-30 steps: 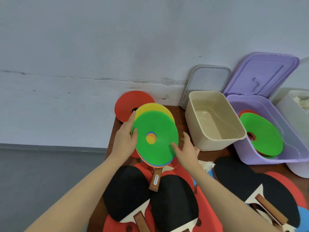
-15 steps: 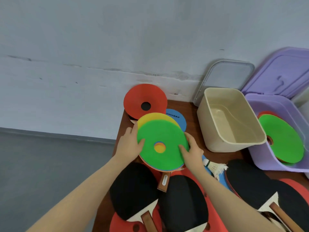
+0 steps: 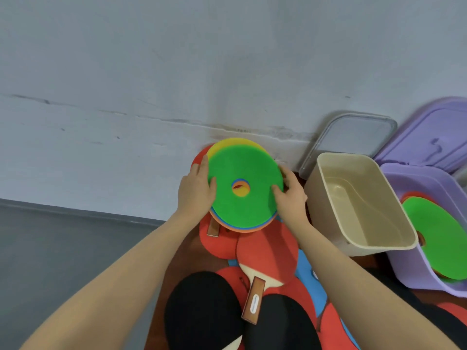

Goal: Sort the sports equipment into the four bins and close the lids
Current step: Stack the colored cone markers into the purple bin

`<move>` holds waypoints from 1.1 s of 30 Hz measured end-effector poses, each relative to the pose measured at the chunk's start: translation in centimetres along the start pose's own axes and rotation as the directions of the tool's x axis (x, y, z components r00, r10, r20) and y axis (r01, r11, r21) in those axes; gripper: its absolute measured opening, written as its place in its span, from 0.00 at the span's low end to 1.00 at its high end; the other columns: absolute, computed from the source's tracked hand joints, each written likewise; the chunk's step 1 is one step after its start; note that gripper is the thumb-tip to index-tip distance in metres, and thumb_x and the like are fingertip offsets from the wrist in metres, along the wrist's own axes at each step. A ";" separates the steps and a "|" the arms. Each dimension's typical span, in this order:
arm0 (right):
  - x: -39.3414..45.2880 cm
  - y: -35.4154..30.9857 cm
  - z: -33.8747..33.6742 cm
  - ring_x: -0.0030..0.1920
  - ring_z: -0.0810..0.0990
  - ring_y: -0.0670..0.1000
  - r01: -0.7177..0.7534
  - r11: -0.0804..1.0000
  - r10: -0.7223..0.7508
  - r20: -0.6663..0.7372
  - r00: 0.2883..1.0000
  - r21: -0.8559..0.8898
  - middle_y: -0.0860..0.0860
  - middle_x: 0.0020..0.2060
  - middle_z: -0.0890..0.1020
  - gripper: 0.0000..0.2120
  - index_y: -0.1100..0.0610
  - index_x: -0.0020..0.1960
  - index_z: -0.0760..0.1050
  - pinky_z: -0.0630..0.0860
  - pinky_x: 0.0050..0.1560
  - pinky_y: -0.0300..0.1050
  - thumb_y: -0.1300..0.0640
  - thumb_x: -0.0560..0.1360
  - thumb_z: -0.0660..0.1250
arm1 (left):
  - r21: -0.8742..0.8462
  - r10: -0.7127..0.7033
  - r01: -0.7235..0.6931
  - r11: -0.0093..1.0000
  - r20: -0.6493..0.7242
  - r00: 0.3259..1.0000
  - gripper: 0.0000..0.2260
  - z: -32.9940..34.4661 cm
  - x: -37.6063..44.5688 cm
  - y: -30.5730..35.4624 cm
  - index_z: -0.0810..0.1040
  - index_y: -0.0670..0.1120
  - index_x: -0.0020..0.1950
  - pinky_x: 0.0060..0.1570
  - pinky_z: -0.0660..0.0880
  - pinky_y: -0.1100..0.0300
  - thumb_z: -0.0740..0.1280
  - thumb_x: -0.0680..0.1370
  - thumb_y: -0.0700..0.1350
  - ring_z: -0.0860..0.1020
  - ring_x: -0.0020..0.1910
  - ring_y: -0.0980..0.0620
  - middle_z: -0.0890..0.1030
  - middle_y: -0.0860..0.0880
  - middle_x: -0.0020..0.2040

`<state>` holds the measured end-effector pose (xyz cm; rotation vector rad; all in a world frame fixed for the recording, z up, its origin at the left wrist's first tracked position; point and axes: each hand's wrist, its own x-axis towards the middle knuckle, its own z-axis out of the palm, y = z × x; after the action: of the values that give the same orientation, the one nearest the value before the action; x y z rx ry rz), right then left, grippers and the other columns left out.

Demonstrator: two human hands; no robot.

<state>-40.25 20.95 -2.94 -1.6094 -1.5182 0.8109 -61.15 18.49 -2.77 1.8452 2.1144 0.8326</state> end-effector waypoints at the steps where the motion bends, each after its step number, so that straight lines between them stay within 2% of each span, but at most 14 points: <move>1: 1.0 -0.2 0.6 0.60 0.76 0.51 -0.008 1.000 0.008 0.011 1.000 -0.011 0.47 0.58 0.79 0.26 0.48 0.67 0.69 0.64 0.65 0.59 0.59 0.70 0.62 | 0.018 -0.005 0.005 1.000 0.003 1.000 0.26 0.1 0.9 -0.2 0.61 0.41 0.73 0.46 0.70 0.47 0.62 0.77 0.41 0.74 0.48 0.35 0.73 0.37 0.56; 3: 2.7 -0.3 1.7 0.59 0.76 0.54 -0.036 0.997 0.039 0.045 0.998 -0.061 0.50 0.57 0.80 0.28 0.48 0.69 0.67 0.64 0.65 0.59 0.63 0.70 0.62 | 0.051 -0.013 0.013 0.999 0.009 1.000 0.26 0.4 2.6 -0.9 0.61 0.40 0.73 0.45 0.68 0.48 0.63 0.77 0.41 0.74 0.48 0.35 0.73 0.37 0.56; 6: 4.6 0.3 3.2 0.62 0.73 0.58 -0.047 0.985 0.078 0.184 0.980 -0.164 0.54 0.59 0.77 0.32 0.49 0.71 0.63 0.63 0.65 0.56 0.60 0.68 0.64 | 0.195 -0.038 0.029 0.980 0.045 0.998 0.25 1.6 4.2 -2.8 0.63 0.38 0.71 0.46 0.67 0.48 0.63 0.76 0.42 0.73 0.51 0.36 0.73 0.37 0.55; 8: 5.2 1.3 3.9 0.64 0.69 0.59 -0.045 0.955 0.131 0.279 0.951 -0.295 0.54 0.63 0.74 0.33 0.49 0.72 0.60 0.61 0.61 0.54 0.59 0.69 0.65 | 0.305 -0.119 0.081 0.949 0.106 0.987 0.25 2.8 4.7 -4.2 0.61 0.38 0.71 0.50 0.67 0.48 0.62 0.77 0.46 0.71 0.55 0.37 0.71 0.37 0.59; 10: 5.2 2.3 4.4 0.66 0.66 0.59 -0.054 0.940 0.158 0.288 0.944 -0.337 0.53 0.66 0.71 0.32 0.48 0.73 0.59 0.59 0.62 0.54 0.59 0.71 0.66 | 0.339 -0.207 0.146 0.930 0.153 0.966 0.27 3.8 4.8 -5.4 0.58 0.38 0.73 0.53 0.67 0.48 0.59 0.78 0.50 0.71 0.57 0.38 0.70 0.38 0.62; 15: 4.4 2.9 4.9 0.65 0.68 0.54 -0.065 0.968 0.127 0.251 0.960 -0.242 0.48 0.67 0.72 0.31 0.50 0.74 0.57 0.55 0.63 0.46 0.61 0.74 0.64 | 0.106 -0.216 0.198 0.975 0.202 0.955 0.28 4.9 4.7 -6.3 0.50 0.38 0.75 0.54 0.66 0.47 0.57 0.80 0.48 0.73 0.57 0.39 0.73 0.39 0.61; 21: 2.8 1.7 4.9 0.59 0.73 0.54 -0.021 0.994 0.033 0.116 0.993 -0.109 0.49 0.58 0.78 0.29 0.50 0.70 0.65 0.55 0.56 0.38 0.68 0.72 0.63 | -0.041 -0.134 0.138 0.990 0.090 0.987 0.28 3.5 2.8 -4.6 0.53 0.41 0.76 0.51 0.69 0.49 0.60 0.79 0.41 0.75 0.53 0.38 0.76 0.40 0.60; 25: 0.9 1.1 2.6 0.58 0.74 0.56 0.053 0.998 -0.050 0.059 0.997 -0.041 0.39 0.49 0.75 0.29 0.51 0.69 0.68 0.60 0.68 0.49 0.69 0.71 0.63 | -0.214 -0.058 0.044 0.976 -0.058 0.997 0.27 1.4 0.2 -2.8 0.59 0.46 0.75 0.53 0.73 0.49 0.62 0.77 0.43 0.77 0.52 0.39 0.77 0.44 0.62; 29: -0.8 0.0 -0.8 0.51 0.77 0.57 0.143 0.990 -0.143 -0.029 0.989 -0.021 0.42 0.48 0.77 0.28 0.51 0.68 0.69 0.66 0.64 0.60 0.69 0.70 0.64 | -0.238 -0.008 -0.023 0.971 -0.127 0.992 0.26 -0.3 -1.1 0.2 0.62 0.48 0.73 0.48 0.75 0.49 0.60 0.74 0.47 0.79 0.47 0.40 0.80 0.46 0.55; 31: -1.5 -0.4 -2.8 0.49 0.77 0.52 0.191 0.981 -0.191 -0.059 0.980 -0.006 0.43 0.48 0.79 0.27 0.52 0.68 0.69 0.67 0.62 0.62 0.68 0.71 0.64 | -0.243 0.037 -0.079 0.967 -0.174 0.984 0.26 -1.1 -1.5 2.3 0.63 0.49 0.73 0.46 0.75 0.51 0.60 0.74 0.46 0.79 0.45 0.41 0.81 0.46 0.52; 33: -2.0 -0.7 -5.2 0.52 0.77 0.51 0.227 0.974 -0.224 -0.078 0.971 0.024 0.40 0.49 0.78 0.26 0.51 0.68 0.68 0.69 0.60 0.62 0.62 0.71 0.63 | -0.224 0.088 -0.140 0.965 -0.224 0.971 0.26 -1.7 -1.8 4.8 0.64 0.48 0.72 0.44 0.73 0.53 0.60 0.73 0.45 0.78 0.43 0.41 0.82 0.45 0.49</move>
<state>-36.33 18.39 0.17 -1.3963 -1.5912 0.6391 -57.66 16.59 0.84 1.8347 1.9322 1.3030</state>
